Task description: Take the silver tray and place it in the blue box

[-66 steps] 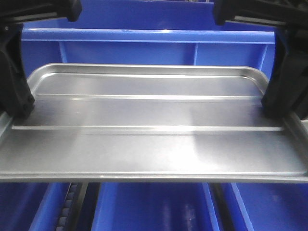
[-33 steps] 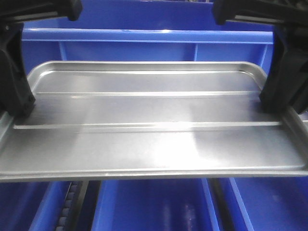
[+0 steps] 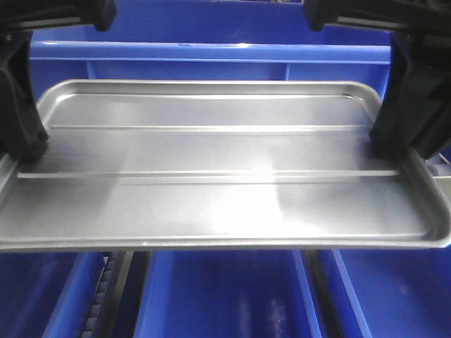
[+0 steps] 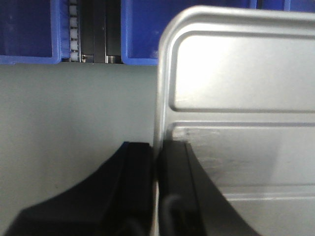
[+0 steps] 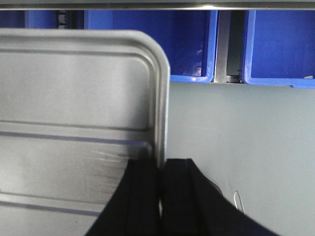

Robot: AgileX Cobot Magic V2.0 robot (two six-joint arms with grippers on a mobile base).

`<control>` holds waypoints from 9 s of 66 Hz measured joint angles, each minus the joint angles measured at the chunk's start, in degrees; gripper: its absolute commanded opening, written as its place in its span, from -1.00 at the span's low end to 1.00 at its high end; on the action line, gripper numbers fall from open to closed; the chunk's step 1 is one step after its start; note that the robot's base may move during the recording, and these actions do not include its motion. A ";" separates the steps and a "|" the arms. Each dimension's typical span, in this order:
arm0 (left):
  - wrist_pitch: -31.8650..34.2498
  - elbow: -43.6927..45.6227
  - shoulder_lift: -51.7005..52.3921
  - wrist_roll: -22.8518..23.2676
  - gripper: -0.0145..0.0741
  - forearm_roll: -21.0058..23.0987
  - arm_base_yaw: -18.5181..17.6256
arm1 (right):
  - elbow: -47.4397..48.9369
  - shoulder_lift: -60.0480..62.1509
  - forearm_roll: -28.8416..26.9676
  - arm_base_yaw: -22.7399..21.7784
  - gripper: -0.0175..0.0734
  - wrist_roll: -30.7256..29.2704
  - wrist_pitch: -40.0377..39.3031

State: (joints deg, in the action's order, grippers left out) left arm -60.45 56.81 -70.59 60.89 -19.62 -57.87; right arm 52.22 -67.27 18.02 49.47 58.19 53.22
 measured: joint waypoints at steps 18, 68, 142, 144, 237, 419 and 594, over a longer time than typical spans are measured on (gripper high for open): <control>-2.63 7.81 0.00 -4.61 -0.69 -0.88 2.60 | 6.92 -0.09 -1.05 -3.95 -0.51 -4.76 1.45; -4.44 42.91 -19.70 -42.90 -0.69 14.75 27.85 | 46.66 -23.47 -12.42 -21.82 -0.50 -35.38 6.26; 8.20 47.98 -36.30 -46.38 -0.69 16.90 32.79 | 53.45 -39.94 -12.68 -27.07 -0.50 -36.08 0.25; 8.20 47.98 -36.30 -46.38 -0.69 16.90 32.79 | 53.45 -39.94 -12.68 -27.07 -0.50 -36.08 0.25; 9.78 48.07 -36.30 -40.09 -0.06 8.45 32.50 | 53.49 -39.94 -11.90 -29.60 0.37 -36.73 -3.41; 39.49 -35.81 67.34 -40.08 -0.69 10.88 34.52 | -45.78 59.17 -10.24 -40.13 -0.51 -43.89 -52.82; 64.28 -58.57 71.24 -64.73 -0.69 21.62 53.08 | -53.82 67.86 -16.72 -44.57 -0.51 -52.52 -55.32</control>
State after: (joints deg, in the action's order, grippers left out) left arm 3.82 -1.76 0.65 -3.84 2.00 -4.79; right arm -1.60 0.59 1.31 4.90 5.67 -2.09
